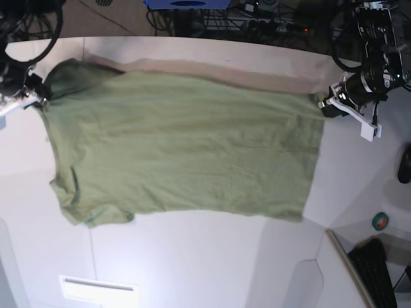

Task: Layout the t-shirt on the table in an organized manner, then fold the t-shirt properly
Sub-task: 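Grasp the collar-side corners with both grippers and pull the shirt taut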

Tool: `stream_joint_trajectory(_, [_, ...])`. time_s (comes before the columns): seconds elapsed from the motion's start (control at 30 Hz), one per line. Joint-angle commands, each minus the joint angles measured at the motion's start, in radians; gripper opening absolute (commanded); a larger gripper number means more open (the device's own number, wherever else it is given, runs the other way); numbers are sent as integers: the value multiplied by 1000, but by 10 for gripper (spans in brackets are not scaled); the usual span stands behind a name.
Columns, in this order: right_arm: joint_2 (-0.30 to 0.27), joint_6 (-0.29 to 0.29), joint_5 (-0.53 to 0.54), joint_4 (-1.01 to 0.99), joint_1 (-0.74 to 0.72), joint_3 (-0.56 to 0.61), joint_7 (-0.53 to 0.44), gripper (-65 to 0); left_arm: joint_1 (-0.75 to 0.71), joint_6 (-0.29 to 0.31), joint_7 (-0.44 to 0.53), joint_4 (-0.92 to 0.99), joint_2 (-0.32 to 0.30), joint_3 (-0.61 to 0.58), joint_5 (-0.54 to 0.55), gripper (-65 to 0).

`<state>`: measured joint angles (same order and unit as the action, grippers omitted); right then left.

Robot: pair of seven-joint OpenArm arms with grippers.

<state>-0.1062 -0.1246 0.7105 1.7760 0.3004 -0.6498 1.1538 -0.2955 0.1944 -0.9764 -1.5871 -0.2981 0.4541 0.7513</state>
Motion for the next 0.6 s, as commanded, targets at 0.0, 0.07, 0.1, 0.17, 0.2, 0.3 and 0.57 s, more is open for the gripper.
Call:
stream_joint_trajectory(0.0, [-11,-4,5,-3,-10,-5,1,-650,14,6,12,-2,-10,4,15,-650])
stream_joint_trajectory(0.07, [-11,-4,5,-40,-43,-5,12,-650,40,6,12,26,-10,-2,15,-650])
stream_joint_trajectory(0.1, [-11,-2,5,-60,-56,-5,13,-650,51,6,12,41,-10,-2,15,-650])
stream_joint_trajectory(0.17, [-13,26,5,-90,-74,-5,7,-650,68,6,12,69,-8,-2,15,-650])
stream_joint_trajectory(0.2, [-13,38,5,-103,-83,-3,4,-650,74,6,12,84,-8,1,15,-650])
stream_joint_trajectory(0.3, [-31,53,5,-135,-119,-3,4,-650,95,6,15,121,-10,5,15,-650])
stream_joint_trajectory(0.57, [-63,55,5,-258,-218,-3,1,-650,115,6,17,133,-10,1,15,-650])
